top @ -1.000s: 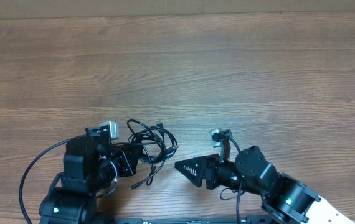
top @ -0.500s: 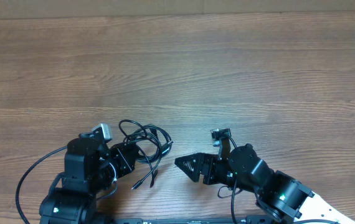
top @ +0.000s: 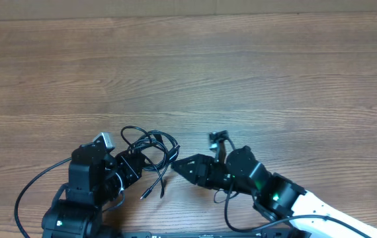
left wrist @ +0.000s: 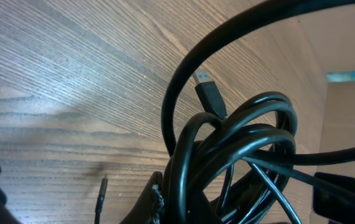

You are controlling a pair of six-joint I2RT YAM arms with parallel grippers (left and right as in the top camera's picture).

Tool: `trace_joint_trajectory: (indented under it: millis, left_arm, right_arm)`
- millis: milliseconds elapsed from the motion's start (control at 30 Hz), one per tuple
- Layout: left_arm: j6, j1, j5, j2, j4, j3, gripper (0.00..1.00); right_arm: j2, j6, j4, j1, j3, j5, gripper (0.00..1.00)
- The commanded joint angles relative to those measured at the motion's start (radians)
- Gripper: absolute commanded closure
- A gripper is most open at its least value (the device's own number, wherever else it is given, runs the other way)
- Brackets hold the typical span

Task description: Untangle cables

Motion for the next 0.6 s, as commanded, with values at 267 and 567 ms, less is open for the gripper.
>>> trace_joint_trajectory:
  millis: [267,567]
  left_arm:
    - [-0.021,0.004,0.100,-0.003,-0.011,0.014,0.96]
    - [0.048,0.004,0.185,-0.003,-0.028,0.014,0.96]
  right_arm:
    - [0.135,0.022,0.153,0.032,0.003,0.133,0.75]
    - [0.148,-0.021,0.153,0.032,0.003,0.200,0.96]
